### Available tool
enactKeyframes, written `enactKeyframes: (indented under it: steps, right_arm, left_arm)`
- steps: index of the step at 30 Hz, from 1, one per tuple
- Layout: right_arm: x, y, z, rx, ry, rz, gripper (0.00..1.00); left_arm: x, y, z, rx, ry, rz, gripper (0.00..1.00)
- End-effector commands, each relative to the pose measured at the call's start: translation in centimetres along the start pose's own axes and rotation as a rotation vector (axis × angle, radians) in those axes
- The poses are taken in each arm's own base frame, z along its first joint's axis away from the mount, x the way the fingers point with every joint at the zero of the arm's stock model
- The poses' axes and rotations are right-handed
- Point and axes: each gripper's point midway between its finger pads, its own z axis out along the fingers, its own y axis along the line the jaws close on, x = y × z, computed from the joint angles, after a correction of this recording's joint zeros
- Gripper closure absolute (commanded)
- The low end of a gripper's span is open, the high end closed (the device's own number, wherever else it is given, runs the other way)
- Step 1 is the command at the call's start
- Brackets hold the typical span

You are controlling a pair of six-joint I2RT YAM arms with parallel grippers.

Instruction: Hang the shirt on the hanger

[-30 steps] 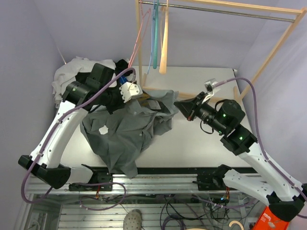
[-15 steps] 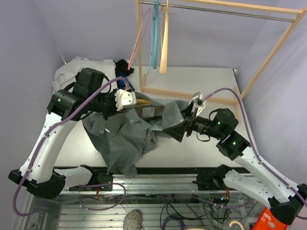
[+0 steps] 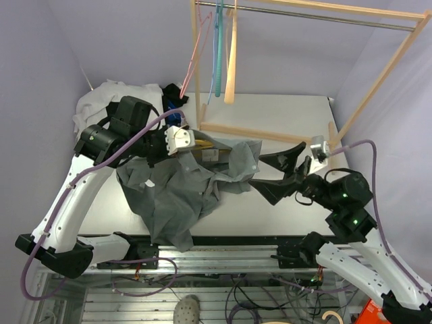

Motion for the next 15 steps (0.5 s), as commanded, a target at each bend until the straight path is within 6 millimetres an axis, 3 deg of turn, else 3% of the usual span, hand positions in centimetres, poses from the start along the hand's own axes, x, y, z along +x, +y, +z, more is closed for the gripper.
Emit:
enactKeyframes:
  steps: [1,8,15]
  right_arm:
    - [1.8,-2.5,1.0,0.092,0.054,0.015,0.01]
    - [1.7,-5.6,1.8,0.250,0.065,0.018,0.06]
    - [2.0,-5.0,3.2,0.204,0.088,0.093,0.35]
  left_arm:
    - [-1.4,1.1,-0.9,-0.061,-0.056,0.047,0.93]
    - [-1.2,0.8,-1.1,-0.059,-0.054,0.053,0.93]
    - [-1.2,0.8,-1.0,-0.059,-0.055,0.052,0.93]
